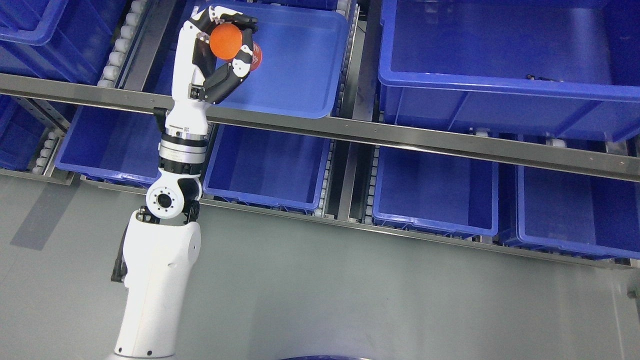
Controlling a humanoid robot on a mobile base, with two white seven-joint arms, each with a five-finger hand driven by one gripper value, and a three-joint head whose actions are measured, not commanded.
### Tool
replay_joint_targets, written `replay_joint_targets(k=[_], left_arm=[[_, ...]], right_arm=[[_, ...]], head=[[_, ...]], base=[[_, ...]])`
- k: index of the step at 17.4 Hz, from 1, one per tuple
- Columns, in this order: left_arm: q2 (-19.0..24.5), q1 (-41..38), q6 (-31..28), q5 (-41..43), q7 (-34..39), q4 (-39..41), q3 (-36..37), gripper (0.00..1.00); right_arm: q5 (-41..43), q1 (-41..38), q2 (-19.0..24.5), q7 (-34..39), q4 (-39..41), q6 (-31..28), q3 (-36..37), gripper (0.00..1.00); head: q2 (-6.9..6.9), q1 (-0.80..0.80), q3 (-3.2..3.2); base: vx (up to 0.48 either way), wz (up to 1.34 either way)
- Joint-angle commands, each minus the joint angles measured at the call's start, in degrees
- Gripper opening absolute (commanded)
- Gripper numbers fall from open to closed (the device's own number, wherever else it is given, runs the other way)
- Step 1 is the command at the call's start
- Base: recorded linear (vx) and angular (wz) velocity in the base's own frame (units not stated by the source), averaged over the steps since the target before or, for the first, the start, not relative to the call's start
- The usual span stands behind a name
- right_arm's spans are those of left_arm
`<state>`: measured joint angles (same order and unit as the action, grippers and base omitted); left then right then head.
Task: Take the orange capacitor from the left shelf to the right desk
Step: 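Lift the orange capacitor out of the bin with the left hand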
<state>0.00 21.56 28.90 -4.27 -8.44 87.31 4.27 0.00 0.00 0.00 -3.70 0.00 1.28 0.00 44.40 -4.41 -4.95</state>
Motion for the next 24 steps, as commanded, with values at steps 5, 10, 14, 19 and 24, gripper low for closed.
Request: replay_joint_targets(k=[5, 10, 14, 19, 24], left_arm=[[1.0, -6.1, 1.5, 0.0, -0.1, 11.4, 0.7, 0.01], [1.0, -6.2, 1.5, 0.0, -0.1, 11.4, 0.7, 0.01], [1.0, -6.3, 1.4, 0.0, -0.1, 11.3, 0.7, 0.01], [1.0, -6.4, 1.3, -0.1, -0.1, 11.4, 0.7, 0.01], [1.0, -6.7, 1.2, -0.1, -0.1, 11.3, 0.9, 0.01]], right_arm=[[-0.4, -1.3, -1.0, 0.0, 1.0, 0.0, 0.6, 1.0], [-0.4, -1.3, -1.0, 0.0, 1.0, 0.0, 0.6, 1.0], [-0.4, -1.3, -1.0, 0.0, 1.0, 0.0, 0.6, 1.0], [-0.4, -1.2, -1.0, 0.0, 1.0, 0.0, 0.6, 1.0], [-0.4, -1.3, -1.0, 0.0, 1.0, 0.0, 0.6, 1.0]], head=[[0.0, 0.0, 0.0], [0.0, 0.0, 0.0], [0.0, 0.0, 0.0], [0.0, 0.0, 0.0], [0.0, 0.0, 0.0]], base=[[0.0, 0.0], [0.0, 0.0], [-0.021, -0.01], [-0.087, -0.05], [-0.136, -0.4]])
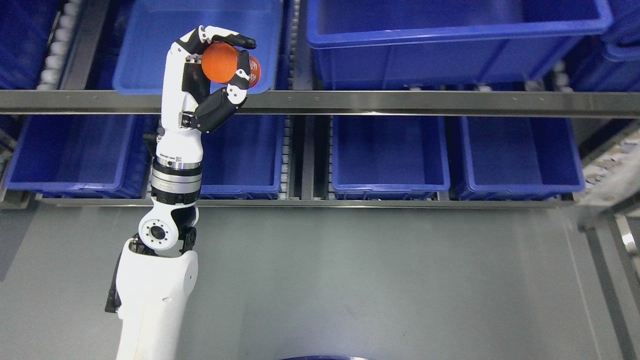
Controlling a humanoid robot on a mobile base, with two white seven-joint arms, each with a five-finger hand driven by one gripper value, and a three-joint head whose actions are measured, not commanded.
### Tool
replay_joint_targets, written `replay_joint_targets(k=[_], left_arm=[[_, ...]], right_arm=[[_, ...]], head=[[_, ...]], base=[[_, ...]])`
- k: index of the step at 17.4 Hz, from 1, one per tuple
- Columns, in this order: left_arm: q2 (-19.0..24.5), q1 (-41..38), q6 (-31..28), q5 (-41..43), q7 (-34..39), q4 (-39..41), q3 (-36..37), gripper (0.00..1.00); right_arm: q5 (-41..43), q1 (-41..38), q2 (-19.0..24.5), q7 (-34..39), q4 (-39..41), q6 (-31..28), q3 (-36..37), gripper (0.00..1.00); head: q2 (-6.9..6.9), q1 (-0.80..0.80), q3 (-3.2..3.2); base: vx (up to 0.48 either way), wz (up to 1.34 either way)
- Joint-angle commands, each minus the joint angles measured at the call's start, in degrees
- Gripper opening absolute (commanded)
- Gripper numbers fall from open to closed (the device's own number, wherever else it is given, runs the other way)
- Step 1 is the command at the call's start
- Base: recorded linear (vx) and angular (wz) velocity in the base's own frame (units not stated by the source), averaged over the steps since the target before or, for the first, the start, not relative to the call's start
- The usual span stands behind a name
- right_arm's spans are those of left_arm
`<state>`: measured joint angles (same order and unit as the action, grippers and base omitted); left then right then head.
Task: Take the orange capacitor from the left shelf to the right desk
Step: 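Hold the capacitor in the left hand while turning toward the steel table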
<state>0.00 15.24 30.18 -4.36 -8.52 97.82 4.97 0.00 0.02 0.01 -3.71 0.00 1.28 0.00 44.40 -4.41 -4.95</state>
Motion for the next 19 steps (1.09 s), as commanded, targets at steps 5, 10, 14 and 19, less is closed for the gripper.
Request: replay_joint_targets(k=[5, 10, 14, 19], left_arm=[[1.0, -0.6, -0.1, 0.0, 0.0, 0.8, 0.5, 0.02], [1.0, -0.6, -0.5, 0.0, 0.0, 0.8, 3.4, 0.02], [1.0, -0.6, -0.6, 0.0, 0.1, 0.7, 5.6, 0.02], [1.0, -0.6, -1.2, 0.0, 0.1, 0.6, 6.5, 0.02]], right_arm=[[-0.4, -1.3, -1.0, 0.0, 1.0, 0.0, 0.6, 1.0], [-0.4, -1.3, -1.0, 0.0, 1.0, 0.0, 0.6, 1.0], [-0.4, -1.3, -1.0, 0.0, 1.0, 0.0, 0.6, 1.0], [-0.4, -1.3, -1.0, 0.0, 1.0, 0.0, 0.6, 1.0]], head=[[0.0, 0.0, 0.0], [0.0, 0.0, 0.0], [0.0, 0.0, 0.0], [0.0, 0.0, 0.0]], base=[[-0.142, -0.86], [-0.1, -0.79], [-0.042, -0.51], [0.045, -0.21]])
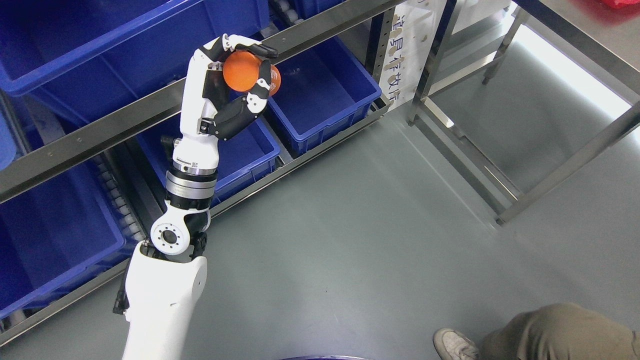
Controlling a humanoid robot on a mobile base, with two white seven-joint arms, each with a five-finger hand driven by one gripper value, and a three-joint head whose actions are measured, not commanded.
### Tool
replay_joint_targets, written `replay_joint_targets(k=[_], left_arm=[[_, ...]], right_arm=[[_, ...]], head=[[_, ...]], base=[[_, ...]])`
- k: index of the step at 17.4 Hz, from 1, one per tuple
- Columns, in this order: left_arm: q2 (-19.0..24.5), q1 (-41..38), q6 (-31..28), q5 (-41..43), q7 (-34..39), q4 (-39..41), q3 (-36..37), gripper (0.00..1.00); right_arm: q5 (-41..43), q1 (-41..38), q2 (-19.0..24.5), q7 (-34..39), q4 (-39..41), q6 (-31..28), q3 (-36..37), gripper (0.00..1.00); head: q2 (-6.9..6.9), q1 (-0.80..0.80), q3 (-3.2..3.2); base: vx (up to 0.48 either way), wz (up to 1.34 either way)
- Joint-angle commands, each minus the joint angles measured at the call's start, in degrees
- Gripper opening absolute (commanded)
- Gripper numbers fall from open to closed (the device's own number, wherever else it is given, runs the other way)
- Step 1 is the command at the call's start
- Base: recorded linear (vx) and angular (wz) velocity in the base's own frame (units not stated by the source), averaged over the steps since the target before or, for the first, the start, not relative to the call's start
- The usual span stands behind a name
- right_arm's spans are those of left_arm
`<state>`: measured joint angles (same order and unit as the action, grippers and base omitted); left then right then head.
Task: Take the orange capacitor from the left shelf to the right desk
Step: 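Hold the capacitor in the left hand while turning toward the steel table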
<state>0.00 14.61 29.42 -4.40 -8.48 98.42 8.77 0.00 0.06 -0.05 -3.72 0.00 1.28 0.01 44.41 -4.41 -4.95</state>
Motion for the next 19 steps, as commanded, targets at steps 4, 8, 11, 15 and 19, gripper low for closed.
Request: replay_joint_targets(k=[4, 8, 11, 15, 19], left_arm=[[1.0, 0.1, -0.5, 0.0, 0.0, 0.0, 2.7, 0.02], [1.0, 0.2, -0.9, 0.0, 0.0, 0.0, 3.9, 0.02], [1.0, 0.4, -1.4, 0.0, 0.0, -0.1, 7.5, 0.02], [1.0, 0.9, -2.4, 0.0, 0.0, -0.2, 13.1, 0.03], [1.0, 3.0, -2.9, 0.0, 0.0, -1.0, 16.8, 0.03]], right_arm=[[-0.4, -1.4, -1.0, 0.0, 1.0, 0.0, 0.6, 1.0], [-0.4, -1.3, -1.0, 0.0, 1.0, 0.0, 0.6, 1.0], [-0.4, -1.4, -1.0, 0.0, 1.0, 0.0, 0.6, 1.0], [-0.4, -1.4, -1.0, 0.0, 1.0, 0.0, 0.6, 1.0], [-0.4, -1.4, -1.0, 0.0, 1.0, 0.0, 0.6, 1.0]], head=[[0.0, 0.0, 0.0], [0.0, 0.0, 0.0], [0.0, 0.0, 0.0], [0.0, 0.0, 0.0], [0.0, 0.0, 0.0]], base=[[0.082, -0.32], [0.143, -0.35], [0.218, -0.26], [0.251, -0.26], [0.291, -0.33]])
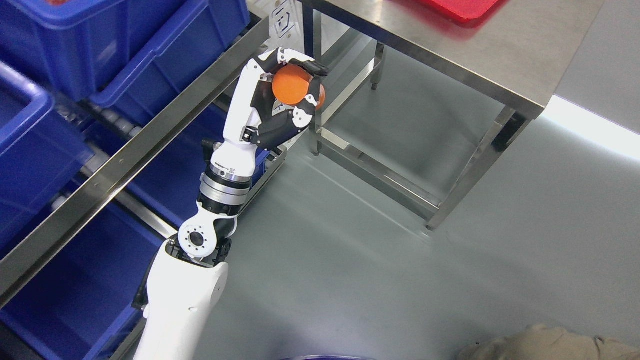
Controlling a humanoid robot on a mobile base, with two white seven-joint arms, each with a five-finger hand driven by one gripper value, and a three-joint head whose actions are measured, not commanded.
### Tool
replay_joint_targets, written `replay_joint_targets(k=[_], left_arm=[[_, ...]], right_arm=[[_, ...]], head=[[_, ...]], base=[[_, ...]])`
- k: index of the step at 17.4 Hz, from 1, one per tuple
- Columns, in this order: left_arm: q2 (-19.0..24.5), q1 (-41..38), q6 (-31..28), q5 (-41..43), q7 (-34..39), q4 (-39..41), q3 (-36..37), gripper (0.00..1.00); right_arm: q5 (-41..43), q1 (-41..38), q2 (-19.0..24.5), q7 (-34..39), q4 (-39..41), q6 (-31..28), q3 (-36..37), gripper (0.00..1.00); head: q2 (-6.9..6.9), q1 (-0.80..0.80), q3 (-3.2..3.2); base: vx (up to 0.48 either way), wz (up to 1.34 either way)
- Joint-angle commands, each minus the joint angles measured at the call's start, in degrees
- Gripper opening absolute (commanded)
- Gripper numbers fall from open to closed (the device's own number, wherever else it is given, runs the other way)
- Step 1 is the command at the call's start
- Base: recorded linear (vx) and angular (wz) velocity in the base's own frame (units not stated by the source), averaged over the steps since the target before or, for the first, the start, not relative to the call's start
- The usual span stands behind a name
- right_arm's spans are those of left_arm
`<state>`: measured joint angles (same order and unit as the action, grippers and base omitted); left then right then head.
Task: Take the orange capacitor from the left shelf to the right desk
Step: 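Hold the capacitor in the left hand while turning toward the steel table, then lower the capacitor into the red tray with the left hand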
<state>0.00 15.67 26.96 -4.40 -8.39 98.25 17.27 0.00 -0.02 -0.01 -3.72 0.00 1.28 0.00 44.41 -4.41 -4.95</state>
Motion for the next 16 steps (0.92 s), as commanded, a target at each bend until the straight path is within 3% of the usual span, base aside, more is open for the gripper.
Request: replay_joint_targets(k=[1, 7, 12, 16], left_arm=[[1.0, 3.2, -1.8, -0.1, 0.0, -1.2, 8.6, 0.03], [1.0, 14.2, -8.6, -2.5, 0.3, -6.0, 8.7, 0.04], [1.0, 26.0, -15.0, -2.5, 0.6, -16.4, 8.4, 0.04], [1.0, 30.7, -20.3, -2.6, 0.6, -23.4, 8.4, 0.04]], right_arm=[[-0.4, -1.3, -1.0, 0.0, 1.0, 0.0, 0.6, 1.0], [-0.4, -1.3, -1.0, 0.0, 1.0, 0.0, 0.6, 1.0], [-0.4, -1.2, -1.0, 0.0, 1.0, 0.0, 0.6, 1.0], [-0.4, -1.3, -1.0, 0.0, 1.0, 0.0, 0.6, 1.0]], head=[[0.0, 0.0, 0.0], [0.0, 0.0, 0.0], [0.0, 0.0, 0.0], [0.0, 0.0, 0.0]], base=[[0.322, -0.37], [0.337, -0.35], [0.323, -0.26], [0.302, -0.12]])
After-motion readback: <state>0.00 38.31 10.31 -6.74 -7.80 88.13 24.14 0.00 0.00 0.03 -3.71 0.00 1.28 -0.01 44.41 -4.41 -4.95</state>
